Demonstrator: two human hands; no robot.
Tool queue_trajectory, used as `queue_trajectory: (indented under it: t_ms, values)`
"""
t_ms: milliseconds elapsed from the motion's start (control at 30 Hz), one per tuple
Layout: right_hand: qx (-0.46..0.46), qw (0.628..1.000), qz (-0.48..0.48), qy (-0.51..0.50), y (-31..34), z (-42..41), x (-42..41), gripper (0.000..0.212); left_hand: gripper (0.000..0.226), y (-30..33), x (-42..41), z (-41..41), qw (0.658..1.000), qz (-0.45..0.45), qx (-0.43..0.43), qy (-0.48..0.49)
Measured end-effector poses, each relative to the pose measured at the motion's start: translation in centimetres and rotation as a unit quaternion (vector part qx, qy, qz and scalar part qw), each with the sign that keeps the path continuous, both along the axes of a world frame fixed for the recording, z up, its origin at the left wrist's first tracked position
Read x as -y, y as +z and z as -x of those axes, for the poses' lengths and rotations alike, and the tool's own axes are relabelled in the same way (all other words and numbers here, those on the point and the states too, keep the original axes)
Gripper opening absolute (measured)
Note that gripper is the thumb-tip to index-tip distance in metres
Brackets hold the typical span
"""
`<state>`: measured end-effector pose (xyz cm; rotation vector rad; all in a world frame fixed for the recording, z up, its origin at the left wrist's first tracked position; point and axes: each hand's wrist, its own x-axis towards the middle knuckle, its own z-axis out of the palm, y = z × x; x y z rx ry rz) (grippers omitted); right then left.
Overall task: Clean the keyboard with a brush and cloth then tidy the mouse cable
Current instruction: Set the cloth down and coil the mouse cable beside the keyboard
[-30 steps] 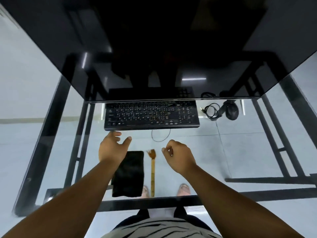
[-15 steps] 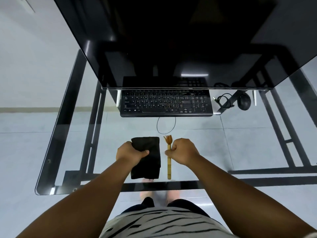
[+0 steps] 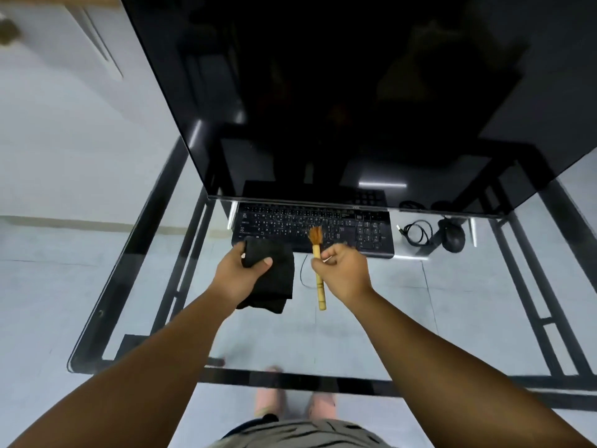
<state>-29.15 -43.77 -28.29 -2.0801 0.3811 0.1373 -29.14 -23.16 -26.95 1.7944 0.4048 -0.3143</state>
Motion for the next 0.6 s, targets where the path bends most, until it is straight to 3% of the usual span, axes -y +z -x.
queue_trajectory:
  t_ms: [233, 400, 600]
  values:
    - [0.171, 0.982, -0.073, 0.015, 9.0, -4.2, -1.4, 0.014, 0.026, 8.9, -1.2, -2.6, 0.986, 0.129, 0.097, 0.034]
    - [0.267, 0.958, -0.106, 0.011, 16.5, -7.4, -3.9, 0.015, 0.023, 17.1, -2.7, -4.9, 0.963, 0.157, 0.215, 0.034]
    - [0.339, 0.932, -0.129, 0.0, 24.3, -11.3, -9.0, 0.015, 0.025, 25.5, -8.0, -8.5, 0.936, 0.186, 0.299, 0.031]
